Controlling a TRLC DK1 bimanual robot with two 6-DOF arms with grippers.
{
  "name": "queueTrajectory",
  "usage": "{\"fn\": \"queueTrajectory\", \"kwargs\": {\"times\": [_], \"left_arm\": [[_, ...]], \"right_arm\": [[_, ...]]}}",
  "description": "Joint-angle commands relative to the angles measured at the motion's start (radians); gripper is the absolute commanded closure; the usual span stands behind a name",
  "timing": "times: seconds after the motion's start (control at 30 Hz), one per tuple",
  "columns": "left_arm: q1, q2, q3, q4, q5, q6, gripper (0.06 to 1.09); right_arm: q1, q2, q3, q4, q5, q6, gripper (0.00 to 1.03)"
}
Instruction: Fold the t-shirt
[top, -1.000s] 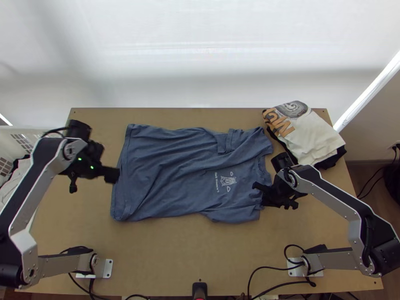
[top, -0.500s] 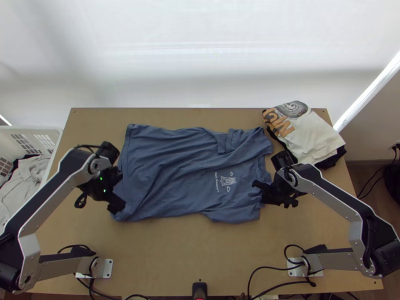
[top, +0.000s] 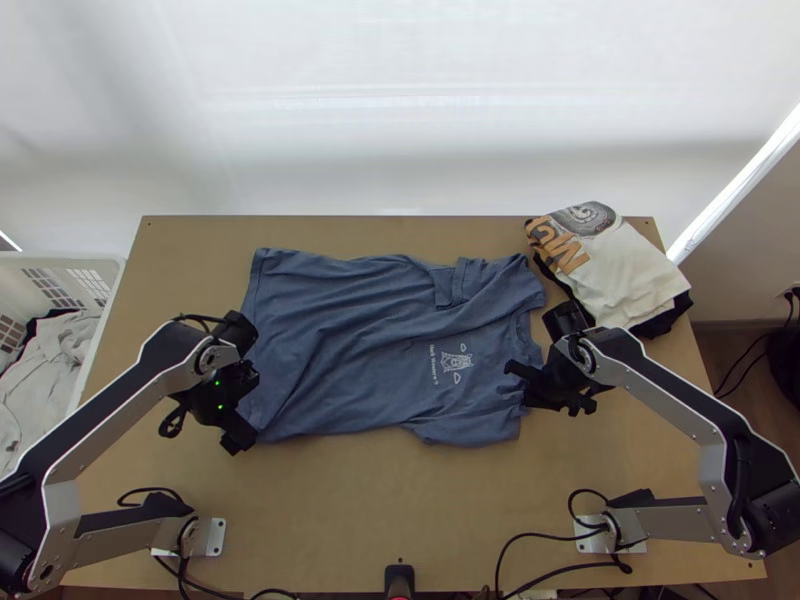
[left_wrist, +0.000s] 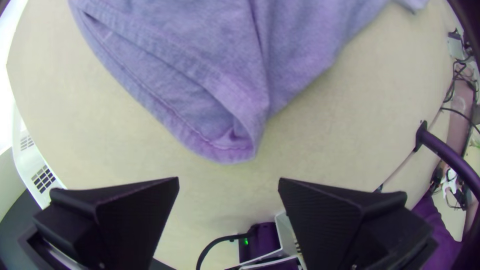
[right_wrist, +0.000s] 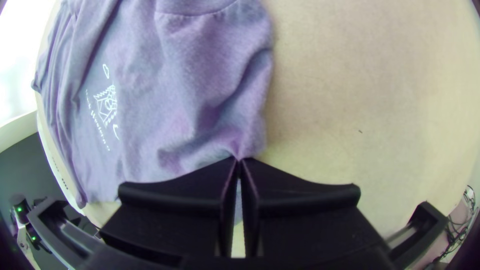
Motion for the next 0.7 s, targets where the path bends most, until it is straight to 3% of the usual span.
{"fn": "queueTrajectory", "kwargs": {"times": [0.0,0.33,0.47,0.67], "left_arm": [[-0.005,0.017,-0.043,0.013,0.022,0.003,0.15],[-0.003,0.055,-0.11,0.097,0.034,-0.011,0.26],[-0.005,0.067,-0.119,0.147,0.051,-0.028,0.4],[-0.005,0.079,-0.109,0.156,0.057,-0.039,0.4]], "right_arm": [[0.011,-0.019,0.014,-0.004,0.011,0.02,1.0],[0.011,-0.02,0.018,-0.007,0.013,0.024,1.0],[0.011,-0.022,0.018,-0.007,0.014,0.024,1.0],[0.011,-0.022,0.017,-0.01,0.014,0.024,1.0]]}}
